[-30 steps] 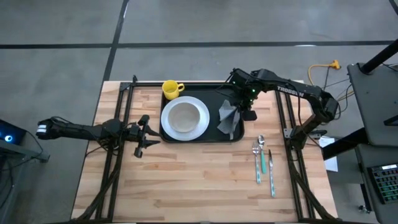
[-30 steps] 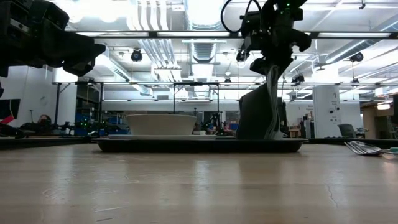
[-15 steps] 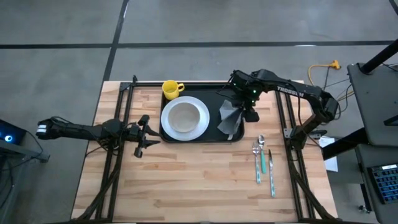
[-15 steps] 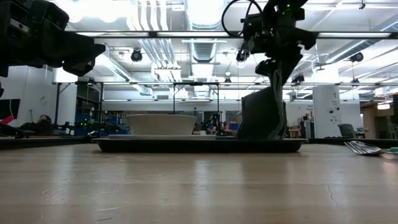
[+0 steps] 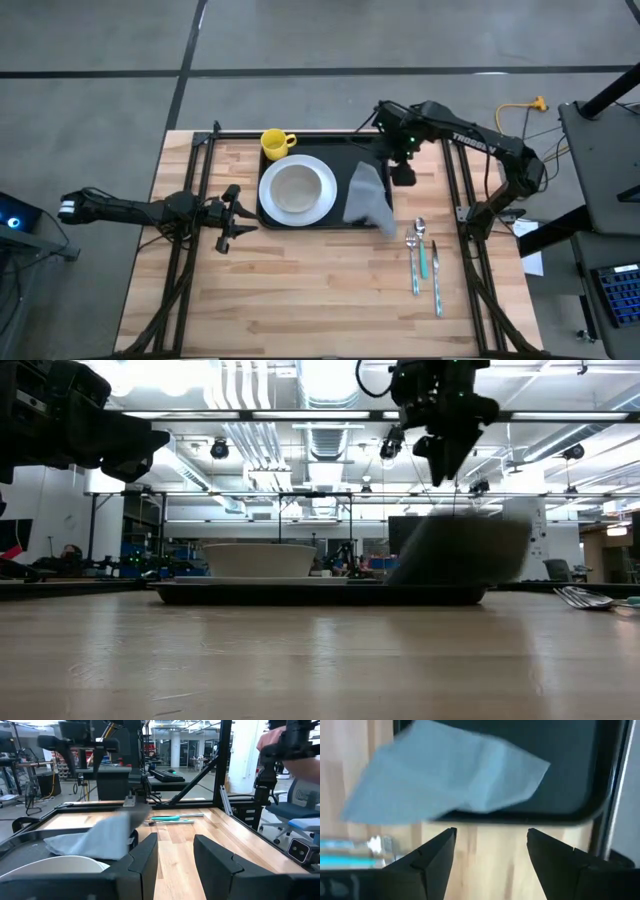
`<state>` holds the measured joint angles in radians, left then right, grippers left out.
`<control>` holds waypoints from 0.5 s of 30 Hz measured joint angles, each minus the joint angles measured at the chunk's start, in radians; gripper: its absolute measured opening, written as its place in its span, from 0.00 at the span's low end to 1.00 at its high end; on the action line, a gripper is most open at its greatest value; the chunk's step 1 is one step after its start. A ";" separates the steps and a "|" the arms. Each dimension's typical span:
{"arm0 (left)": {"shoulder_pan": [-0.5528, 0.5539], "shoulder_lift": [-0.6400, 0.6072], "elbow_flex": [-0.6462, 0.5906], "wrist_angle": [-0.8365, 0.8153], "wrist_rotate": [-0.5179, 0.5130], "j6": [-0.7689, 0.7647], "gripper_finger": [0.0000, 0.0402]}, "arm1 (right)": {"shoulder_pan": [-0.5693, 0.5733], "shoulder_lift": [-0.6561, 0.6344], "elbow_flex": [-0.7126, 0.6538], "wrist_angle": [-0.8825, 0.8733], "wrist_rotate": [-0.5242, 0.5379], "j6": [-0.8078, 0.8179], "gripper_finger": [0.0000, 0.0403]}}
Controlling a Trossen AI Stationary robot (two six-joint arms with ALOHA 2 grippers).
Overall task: Set up tray
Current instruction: Put the gray napkin on the right side of the white plate
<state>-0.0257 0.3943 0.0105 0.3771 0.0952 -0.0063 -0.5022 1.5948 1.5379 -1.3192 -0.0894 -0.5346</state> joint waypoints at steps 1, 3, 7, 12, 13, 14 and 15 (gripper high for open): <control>0.000 0.000 0.000 0.000 0.000 0.000 0.27 | 0.000 0.001 -0.003 0.023 -0.017 0.017 0.58; 0.000 0.000 0.000 0.000 0.000 0.000 0.27 | 0.004 0.010 -0.009 0.043 -0.056 0.035 0.57; 0.000 0.000 0.000 0.000 0.000 0.000 0.27 | 0.028 0.042 -0.025 0.043 -0.132 0.053 0.56; 0.000 0.000 0.000 0.000 0.000 0.000 0.27 | 0.079 0.048 -0.081 0.071 -0.159 0.058 0.56; 0.000 0.000 0.000 0.000 0.000 0.000 0.27 | 0.089 0.050 -0.095 0.074 -0.166 0.061 0.56; 0.000 0.000 0.000 0.000 0.000 0.000 0.27 | 0.100 0.050 -0.106 0.077 -0.177 0.075 0.56; 0.000 0.000 0.000 0.000 0.000 0.000 0.27 | 0.113 0.050 -0.116 0.084 -0.181 0.094 0.56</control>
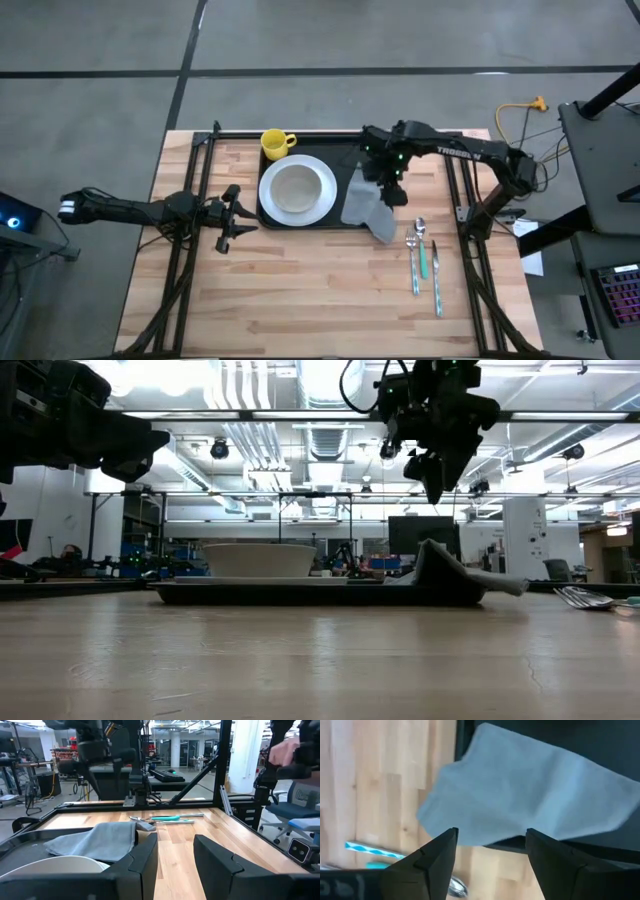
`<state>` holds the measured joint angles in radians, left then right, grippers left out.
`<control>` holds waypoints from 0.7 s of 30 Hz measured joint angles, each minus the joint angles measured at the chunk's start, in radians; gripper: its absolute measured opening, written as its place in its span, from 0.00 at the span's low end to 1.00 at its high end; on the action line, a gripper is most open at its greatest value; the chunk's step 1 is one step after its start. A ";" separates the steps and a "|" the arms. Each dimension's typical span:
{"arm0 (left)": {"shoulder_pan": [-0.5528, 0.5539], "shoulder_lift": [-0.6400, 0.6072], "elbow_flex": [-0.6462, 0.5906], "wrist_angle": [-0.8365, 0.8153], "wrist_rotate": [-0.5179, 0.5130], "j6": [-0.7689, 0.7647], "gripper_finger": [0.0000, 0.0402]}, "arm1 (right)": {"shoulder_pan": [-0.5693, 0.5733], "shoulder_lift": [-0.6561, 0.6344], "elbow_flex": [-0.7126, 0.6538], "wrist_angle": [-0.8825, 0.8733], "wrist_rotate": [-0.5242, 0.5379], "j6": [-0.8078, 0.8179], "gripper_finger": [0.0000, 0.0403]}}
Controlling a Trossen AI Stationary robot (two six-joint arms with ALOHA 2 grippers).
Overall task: Set up tray
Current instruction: Put the gray napkin on the right side of the white plate
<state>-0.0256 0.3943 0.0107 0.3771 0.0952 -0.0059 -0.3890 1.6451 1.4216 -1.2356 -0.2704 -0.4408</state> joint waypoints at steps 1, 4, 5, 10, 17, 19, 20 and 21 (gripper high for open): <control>0.000 0.000 0.000 0.000 0.000 0.000 0.27 | 0.015 0.000 -0.010 0.011 0.000 0.018 0.56; 0.000 0.000 0.000 0.000 0.000 0.000 0.27 | 0.071 0.000 -0.041 0.031 0.001 0.039 0.56; 0.000 0.000 0.000 0.000 0.000 0.000 0.27 | 0.092 0.000 -0.050 0.043 0.004 0.037 0.56; 0.000 0.000 0.000 0.000 0.000 0.000 0.27 | 0.192 0.000 -0.091 0.135 0.057 -0.001 0.56; 0.000 0.000 0.000 0.000 0.000 0.000 0.27 | 0.289 0.000 -0.152 0.303 0.239 0.096 0.56; 0.000 0.000 0.000 0.000 0.000 0.000 0.27 | 0.317 0.000 -0.173 0.319 0.281 0.110 0.56; 0.000 0.000 0.000 0.000 0.000 0.000 0.27 | 0.331 0.000 -0.181 0.324 0.290 0.119 0.56; 0.000 0.000 0.000 0.000 0.000 0.000 0.27 | 0.345 0.000 -0.187 0.330 0.299 0.134 0.56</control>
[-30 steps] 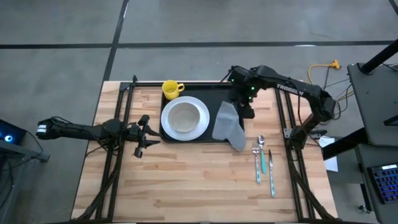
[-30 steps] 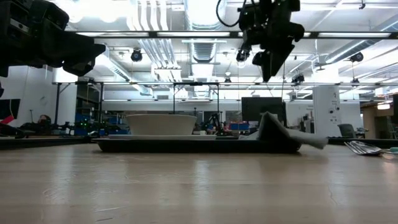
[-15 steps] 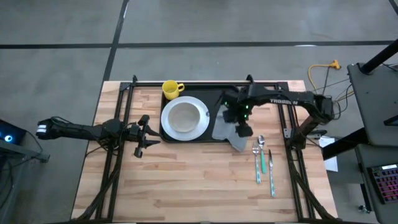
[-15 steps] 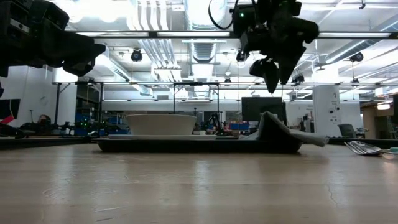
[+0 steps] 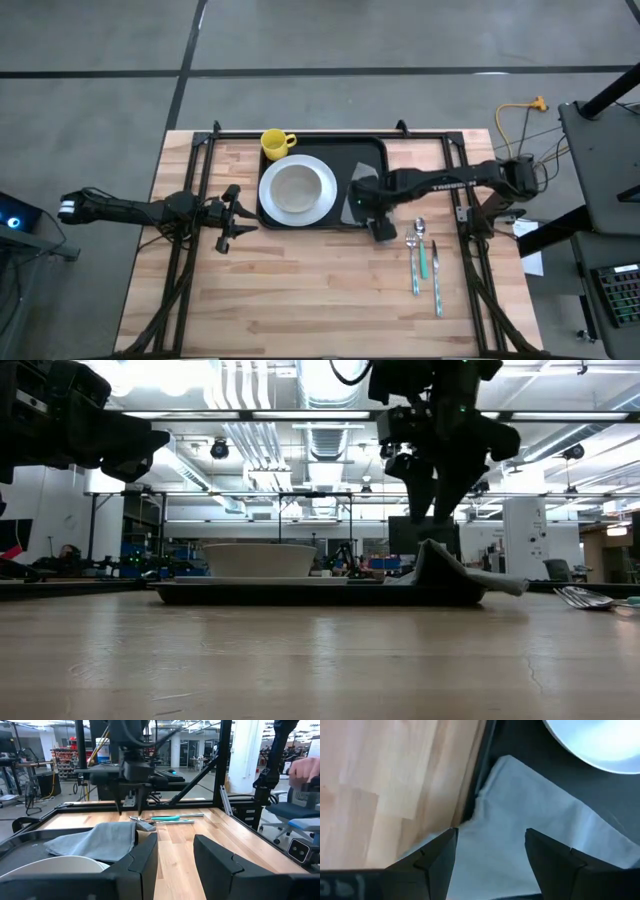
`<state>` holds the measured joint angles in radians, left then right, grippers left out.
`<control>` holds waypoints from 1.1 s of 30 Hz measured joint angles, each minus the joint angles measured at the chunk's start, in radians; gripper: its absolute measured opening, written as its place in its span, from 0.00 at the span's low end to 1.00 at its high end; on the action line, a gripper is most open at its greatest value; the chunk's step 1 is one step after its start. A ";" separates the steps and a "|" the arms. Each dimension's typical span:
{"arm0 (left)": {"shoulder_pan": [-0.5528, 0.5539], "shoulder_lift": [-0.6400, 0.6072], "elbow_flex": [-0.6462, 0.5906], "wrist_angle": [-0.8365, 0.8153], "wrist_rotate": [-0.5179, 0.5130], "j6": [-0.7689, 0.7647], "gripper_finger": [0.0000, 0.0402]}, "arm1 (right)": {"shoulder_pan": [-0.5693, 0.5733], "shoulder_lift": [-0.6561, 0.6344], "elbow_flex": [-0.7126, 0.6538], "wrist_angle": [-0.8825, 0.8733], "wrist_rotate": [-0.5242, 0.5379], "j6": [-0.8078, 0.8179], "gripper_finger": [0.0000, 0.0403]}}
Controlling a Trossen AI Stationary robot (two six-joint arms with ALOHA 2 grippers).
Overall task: Set up tray
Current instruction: Put the gray napkin on the right side of the white plate
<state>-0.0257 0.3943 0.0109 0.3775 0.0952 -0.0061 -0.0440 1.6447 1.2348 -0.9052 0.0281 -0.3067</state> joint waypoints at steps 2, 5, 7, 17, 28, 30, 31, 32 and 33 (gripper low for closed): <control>0.000 0.000 0.000 0.000 0.000 0.000 0.27 | 0.031 0.000 -0.007 0.017 0.019 0.044 0.56; 0.000 0.000 0.000 0.000 0.000 0.000 0.27 | 0.082 0.000 -0.013 0.031 0.126 0.107 0.56; 0.000 0.000 0.000 0.000 0.000 0.000 0.27 | 0.115 0.000 -0.017 0.047 0.220 0.146 0.56; 0.000 0.000 0.000 0.000 0.000 0.000 0.27 | 0.169 -0.001 -0.090 0.136 0.338 0.230 0.55; 0.000 0.000 0.000 0.000 0.000 0.000 0.27 | 0.168 0.019 -0.157 0.190 0.378 0.269 0.55; 0.000 0.000 0.000 0.000 0.000 0.000 0.27 | 0.169 0.019 -0.158 0.188 0.370 0.286 0.55; 0.000 0.000 0.000 0.000 0.000 0.000 0.27 | 0.169 0.019 -0.157 0.190 0.366 0.287 0.55; 0.000 0.000 0.000 0.000 0.000 0.000 0.27 | 0.171 0.019 -0.157 0.191 0.360 0.289 0.55; 0.000 0.000 0.000 0.000 0.000 0.000 0.27 | 0.173 0.019 -0.157 0.195 0.356 0.289 0.55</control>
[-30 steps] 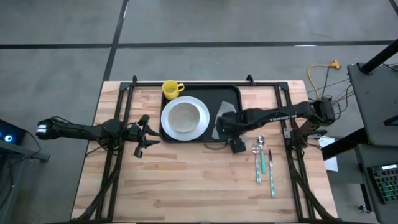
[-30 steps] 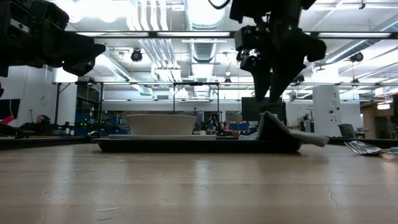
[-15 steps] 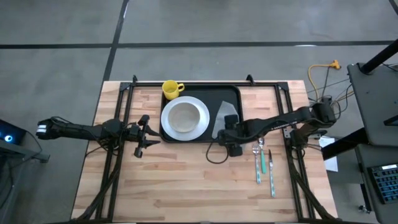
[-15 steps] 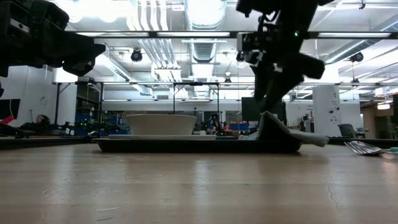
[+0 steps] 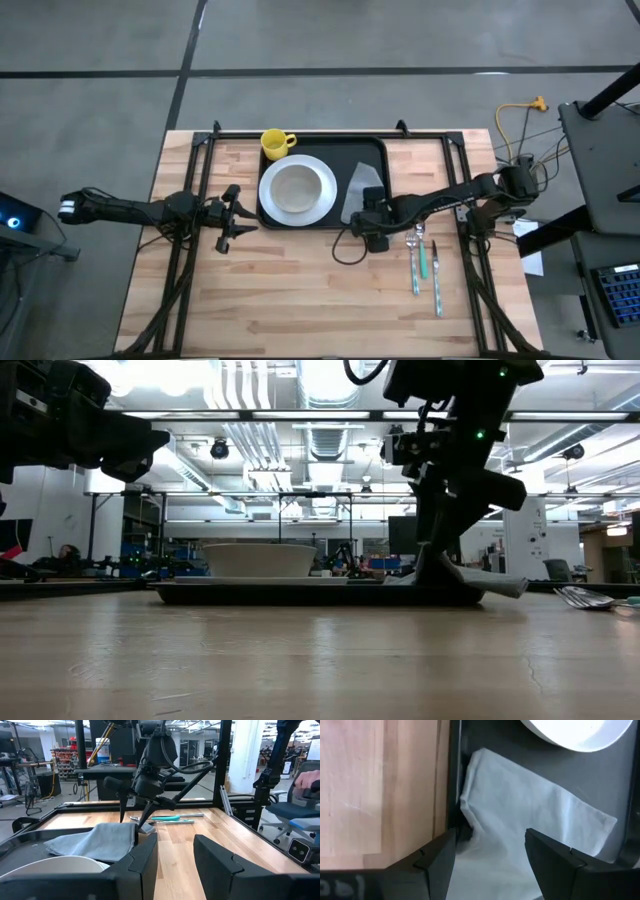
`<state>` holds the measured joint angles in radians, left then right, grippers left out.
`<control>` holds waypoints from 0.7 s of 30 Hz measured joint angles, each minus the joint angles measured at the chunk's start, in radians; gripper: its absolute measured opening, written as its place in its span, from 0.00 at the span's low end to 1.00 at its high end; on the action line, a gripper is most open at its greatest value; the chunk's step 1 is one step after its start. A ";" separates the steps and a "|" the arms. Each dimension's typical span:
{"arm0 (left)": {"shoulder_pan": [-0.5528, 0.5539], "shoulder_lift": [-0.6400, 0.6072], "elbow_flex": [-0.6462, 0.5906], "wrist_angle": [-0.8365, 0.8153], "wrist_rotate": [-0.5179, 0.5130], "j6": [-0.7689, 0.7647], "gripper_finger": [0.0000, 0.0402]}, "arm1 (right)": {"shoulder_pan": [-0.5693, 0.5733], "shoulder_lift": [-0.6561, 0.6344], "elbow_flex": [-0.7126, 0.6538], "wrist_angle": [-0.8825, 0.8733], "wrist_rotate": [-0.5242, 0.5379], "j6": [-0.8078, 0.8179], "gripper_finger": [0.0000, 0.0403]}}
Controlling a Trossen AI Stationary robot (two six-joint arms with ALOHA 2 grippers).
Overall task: Set up tray
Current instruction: Put the gray napkin on the right side of the white plate
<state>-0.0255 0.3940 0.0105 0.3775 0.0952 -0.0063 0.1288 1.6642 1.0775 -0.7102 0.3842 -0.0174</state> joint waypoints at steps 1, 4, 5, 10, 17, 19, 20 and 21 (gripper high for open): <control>0.000 0.000 0.000 0.000 0.000 0.000 0.27 | 0.002 0.000 0.000 0.009 -0.010 0.000 0.55; 0.000 0.000 0.000 0.000 0.000 0.000 0.27 | 0.005 0.000 0.013 0.022 -0.058 0.000 0.55; 0.000 0.000 0.000 0.000 0.000 0.000 0.27 | 0.005 0.000 0.016 0.026 -0.066 0.000 0.55; 0.000 0.000 0.000 0.000 0.000 0.000 0.27 | 0.004 0.011 0.012 0.030 -0.069 -0.004 0.55; 0.000 0.000 0.000 0.000 0.000 0.000 0.27 | 0.002 0.071 0.008 0.035 0.016 -0.005 0.55; 0.000 0.000 0.000 0.000 0.000 0.000 0.27 | 0.002 0.072 0.008 0.031 0.042 -0.008 0.54; 0.000 0.000 0.000 0.000 0.000 0.000 0.27 | 0.001 0.072 0.008 0.032 0.044 -0.010 0.53; 0.000 0.003 0.000 0.000 0.000 0.000 0.27 | 0.001 0.071 0.008 0.033 0.050 -0.011 0.51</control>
<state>-0.0257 0.3972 0.0105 0.3775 0.0952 -0.0061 0.1298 1.7348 1.0855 -0.6774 0.4337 -0.0288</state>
